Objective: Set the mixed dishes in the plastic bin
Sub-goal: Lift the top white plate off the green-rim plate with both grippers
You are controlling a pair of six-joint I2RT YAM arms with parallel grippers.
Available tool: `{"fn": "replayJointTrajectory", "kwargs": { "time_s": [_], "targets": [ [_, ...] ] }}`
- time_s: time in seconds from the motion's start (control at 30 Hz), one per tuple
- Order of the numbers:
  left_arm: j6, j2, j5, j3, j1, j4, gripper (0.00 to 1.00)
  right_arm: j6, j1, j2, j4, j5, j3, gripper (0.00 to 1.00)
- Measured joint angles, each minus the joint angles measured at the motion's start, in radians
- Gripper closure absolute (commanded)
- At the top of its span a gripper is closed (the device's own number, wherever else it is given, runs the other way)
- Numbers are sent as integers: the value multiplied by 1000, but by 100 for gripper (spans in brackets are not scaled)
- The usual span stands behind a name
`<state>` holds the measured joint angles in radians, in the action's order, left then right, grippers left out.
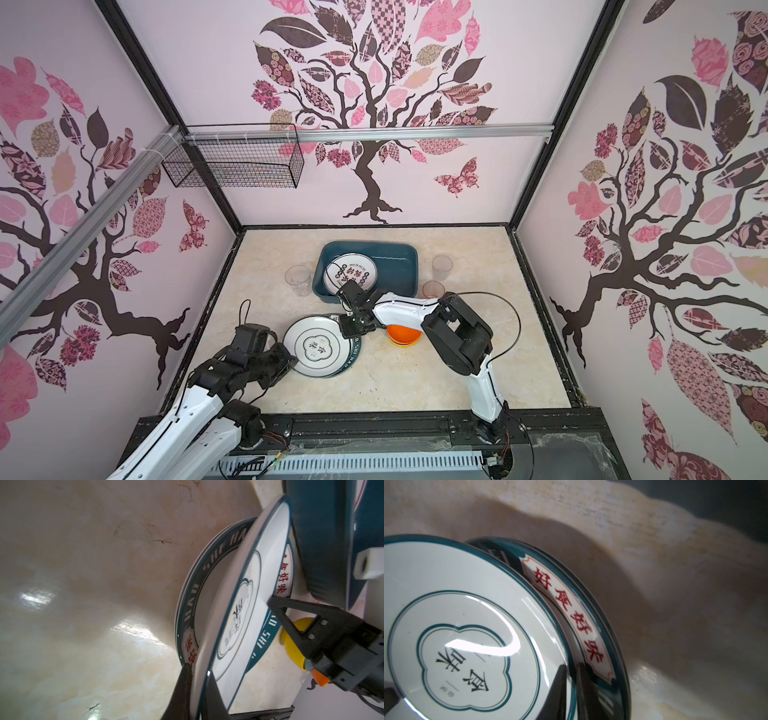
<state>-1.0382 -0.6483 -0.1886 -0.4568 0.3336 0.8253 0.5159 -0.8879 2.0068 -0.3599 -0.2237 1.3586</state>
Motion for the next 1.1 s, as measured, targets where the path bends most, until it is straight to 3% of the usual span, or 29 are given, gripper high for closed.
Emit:
{"fn": "replayJointTrajectory", "kwargs": {
  "time_s": [0.33,0.77,1.1],
  "targets": [
    [3,14,5,-49,1,72,100,1,-8,-45,-27,9,-1,63],
    [29,33,-58,-143,1,64,100,58,77,-410,2,11,-143,52],
    [11,-54,-159,-175,18,-112,100,139,188,-600,85,-32,-338,47]
  ]
}}
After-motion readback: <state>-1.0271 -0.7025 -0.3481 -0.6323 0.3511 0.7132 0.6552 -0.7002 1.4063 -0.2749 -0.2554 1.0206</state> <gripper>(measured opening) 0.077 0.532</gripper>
